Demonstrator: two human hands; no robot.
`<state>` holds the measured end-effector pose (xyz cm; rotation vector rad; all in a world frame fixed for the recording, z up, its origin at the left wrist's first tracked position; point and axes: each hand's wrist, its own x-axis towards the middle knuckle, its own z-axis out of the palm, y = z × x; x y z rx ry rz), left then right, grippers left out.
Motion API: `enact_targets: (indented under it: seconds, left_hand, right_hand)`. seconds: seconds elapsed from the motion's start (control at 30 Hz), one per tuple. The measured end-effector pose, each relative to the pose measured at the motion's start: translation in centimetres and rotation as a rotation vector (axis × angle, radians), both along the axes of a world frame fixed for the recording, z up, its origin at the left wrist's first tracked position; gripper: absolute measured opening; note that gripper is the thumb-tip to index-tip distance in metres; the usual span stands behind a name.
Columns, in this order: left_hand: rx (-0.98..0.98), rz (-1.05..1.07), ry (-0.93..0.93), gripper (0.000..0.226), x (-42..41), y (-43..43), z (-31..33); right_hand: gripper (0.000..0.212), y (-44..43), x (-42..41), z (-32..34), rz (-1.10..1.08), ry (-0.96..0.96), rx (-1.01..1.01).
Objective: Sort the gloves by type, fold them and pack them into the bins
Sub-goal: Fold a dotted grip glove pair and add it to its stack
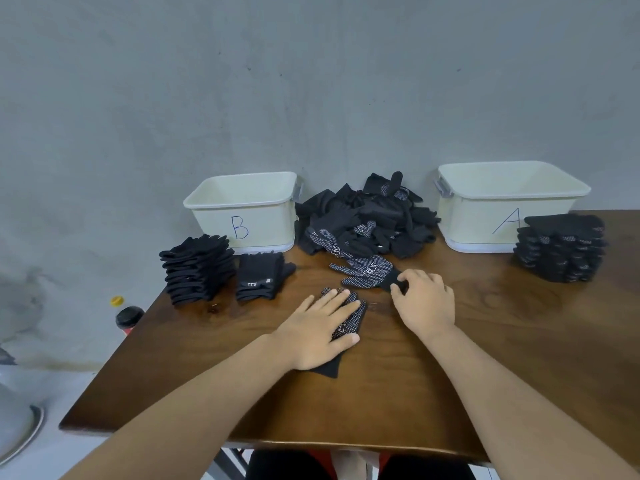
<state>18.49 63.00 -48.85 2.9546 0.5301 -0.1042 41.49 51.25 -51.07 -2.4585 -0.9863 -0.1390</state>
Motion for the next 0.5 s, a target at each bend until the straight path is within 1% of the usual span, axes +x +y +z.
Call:
enact_targets:
  seconds: [0.1,0.3,0.4,0.5]
  left_hand:
    - [-0.041,0.08,0.044,0.072,0.6,-1.0,-0.7]
    - [-0.04,0.205,0.05,0.077,2.8,-2.7,-0.9]
    - [-0.037,0.223,0.031,0.081,3.3,-3.0,-1.1]
    - [-0.041,0.227,0.027,0.083,3.3,-3.0,-1.1]
  right_hand:
    - [0.03,-1.3,0.6,0.4,-0.039,0.007,-0.032]
    - [0.047,-4.2,3.0,0.4,-0.298,0.021,-0.106]
    - [0.053,-3.9,2.9,0.0,-0.279,-0.007,-0.149]
    - [0.051,-3.8,2.7,-0.4,-0.192,-0.084,-0.126]
